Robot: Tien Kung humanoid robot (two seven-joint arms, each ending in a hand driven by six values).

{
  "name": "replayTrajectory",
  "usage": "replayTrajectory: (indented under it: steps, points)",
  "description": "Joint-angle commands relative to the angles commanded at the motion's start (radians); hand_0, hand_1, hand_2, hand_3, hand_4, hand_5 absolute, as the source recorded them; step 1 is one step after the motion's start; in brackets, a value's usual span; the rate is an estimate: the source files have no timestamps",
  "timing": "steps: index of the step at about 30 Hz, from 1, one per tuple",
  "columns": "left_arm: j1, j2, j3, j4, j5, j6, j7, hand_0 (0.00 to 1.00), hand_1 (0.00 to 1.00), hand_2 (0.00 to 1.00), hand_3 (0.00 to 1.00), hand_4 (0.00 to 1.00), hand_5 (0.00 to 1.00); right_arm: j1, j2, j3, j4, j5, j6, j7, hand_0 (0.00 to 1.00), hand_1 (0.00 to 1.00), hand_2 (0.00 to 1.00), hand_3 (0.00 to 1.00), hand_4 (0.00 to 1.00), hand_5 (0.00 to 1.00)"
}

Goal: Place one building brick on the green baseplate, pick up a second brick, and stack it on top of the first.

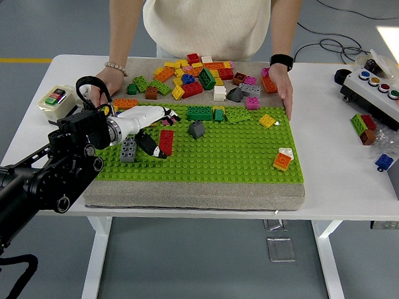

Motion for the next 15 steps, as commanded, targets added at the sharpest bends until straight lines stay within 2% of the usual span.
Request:
replayTrajectory:
  steps: [15]
  points:
    - [-0.026, 0.011, 0.035, 0.055, -0.008, 0.020, -0.017, 0.927, 0.824, 0.776, 0.811, 0.998, 0.115, 0.001, 0.000, 0.000, 0.000, 0.003, 0.000, 0.000, 0.758, 0.686, 0.730, 0.754, 0.998, 0.501]
